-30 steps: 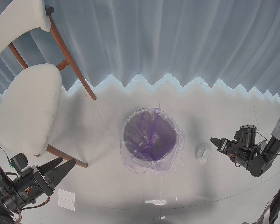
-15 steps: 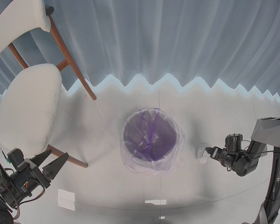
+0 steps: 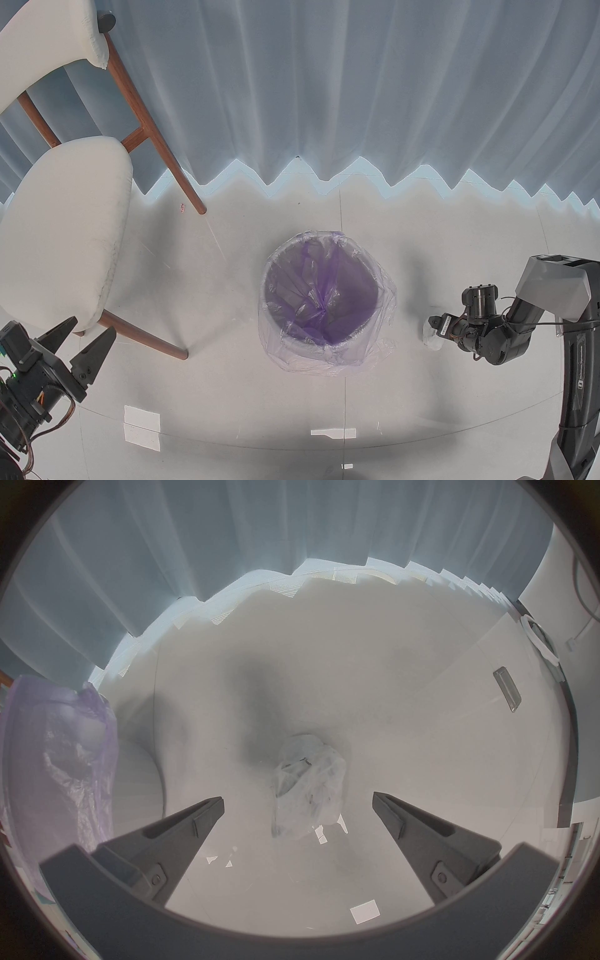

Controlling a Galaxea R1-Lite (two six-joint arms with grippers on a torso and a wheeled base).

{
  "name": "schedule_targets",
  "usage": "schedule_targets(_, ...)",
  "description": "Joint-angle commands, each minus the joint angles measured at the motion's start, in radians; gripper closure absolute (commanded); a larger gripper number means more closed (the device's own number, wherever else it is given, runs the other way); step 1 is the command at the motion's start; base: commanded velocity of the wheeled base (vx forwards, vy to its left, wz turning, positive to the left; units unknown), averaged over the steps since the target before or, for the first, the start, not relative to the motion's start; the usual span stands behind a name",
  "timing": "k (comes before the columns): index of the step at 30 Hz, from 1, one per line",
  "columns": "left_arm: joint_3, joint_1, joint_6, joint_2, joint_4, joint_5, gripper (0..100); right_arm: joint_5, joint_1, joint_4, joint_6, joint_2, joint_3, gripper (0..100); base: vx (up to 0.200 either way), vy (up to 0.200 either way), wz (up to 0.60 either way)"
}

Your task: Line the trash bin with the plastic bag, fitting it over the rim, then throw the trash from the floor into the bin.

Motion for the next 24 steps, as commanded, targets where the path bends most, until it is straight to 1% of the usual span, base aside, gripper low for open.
schedule_targets(1,0.020,0.010,0.035,-0.254,0.214,0.034,0,-0.001,0.004,0.067,-0.003,0.059,-0.106,0,0.000,0.000,0.00)
schedule_targets(2,0.020,0.008,0.046,-0.299,0.272,0.045,0,-0.001,0.005,0.076,-0.003,0.065,-0.116,0,0.000,0.000,0.00)
schedule_targets(3,0.020,0.008,0.051,-0.322,0.303,0.049,0,-0.001,0.005,0.079,-0.003,0.068,-0.121,0,0.000,0.000,0.00)
schedule_targets(4,0.020,0.004,0.066,-0.408,0.412,0.051,0,-0.001,0.007,0.087,-0.003,0.071,-0.138,0,0.000,0.000,0.00)
schedule_targets(8,0.020,-0.001,0.118,-0.652,0.680,0.048,0,-0.006,0.007,0.110,-0.003,0.099,-0.188,0,0.000,0.000,0.00)
schedule_targets(9,0.020,-0.001,0.126,-0.691,0.726,0.048,0,-0.006,0.007,0.118,-0.003,0.100,-0.193,0,0.000,0.000,0.00)
schedule_targets(10,0.020,-0.001,0.140,-0.802,0.843,0.048,0,-0.006,0.007,0.136,-0.003,0.111,-0.205,0,0.000,0.000,0.00)
schedule_targets(11,0.020,-0.001,0.144,-0.889,0.925,0.051,0,-0.006,0.007,0.144,-0.003,0.117,-0.216,0,0.000,0.000,0.00)
schedule_targets(12,0.006,-0.001,0.146,-0.955,0.970,0.045,0,-0.006,0.007,0.148,-0.002,0.126,-0.228,0,0.000,0.000,0.00)
schedule_targets(13,-0.013,0.002,0.147,-0.975,1.010,0.055,0,-0.006,0.007,0.151,-0.002,0.135,-0.242,0,0.000,0.000,0.00)
schedule_targets(14,-0.016,0.002,0.147,-0.974,1.011,0.057,0,-0.006,0.007,0.153,-0.002,0.135,-0.244,0,0.000,0.000,0.00)
schedule_targets(15,-0.016,0.002,0.141,-0.935,1.007,0.083,0,-0.006,0.005,0.161,0.000,0.140,-0.262,0,0.000,0.000,0.00)
schedule_targets(16,-0.016,0.002,0.141,-0.935,1.007,0.083,0,-0.006,0.005,0.161,0.000,0.140,-0.262,0,0.000,0.000,0.00)
schedule_targets(17,-0.011,0.002,0.141,-0.938,0.998,0.126,0,-0.006,0.005,0.176,0.000,0.142,-0.277,0,0.000,0.000,0.00)
schedule_targets(19,0.000,0.004,0.149,-0.941,0.984,0.238,0,-0.008,0.007,0.217,0.003,0.148,-0.313,0,0.000,0.000,0.00)
schedule_targets(22,0.003,0.004,0.128,-0.940,0.984,0.376,0,-0.008,0.005,0.250,0.007,0.155,-0.349,0,0.000,0.000,0.00)
schedule_targets(23,0.003,0.004,0.120,-0.940,0.984,0.388,0,-0.008,0.005,0.259,0.007,0.158,-0.360,0,0.000,0.000,0.00)
schedule_targets(24,0.003,0.002,0.118,-0.940,0.984,0.381,0,-0.008,0.005,0.270,0.007,0.160,-0.372,0,0.000,0.000,0.00)
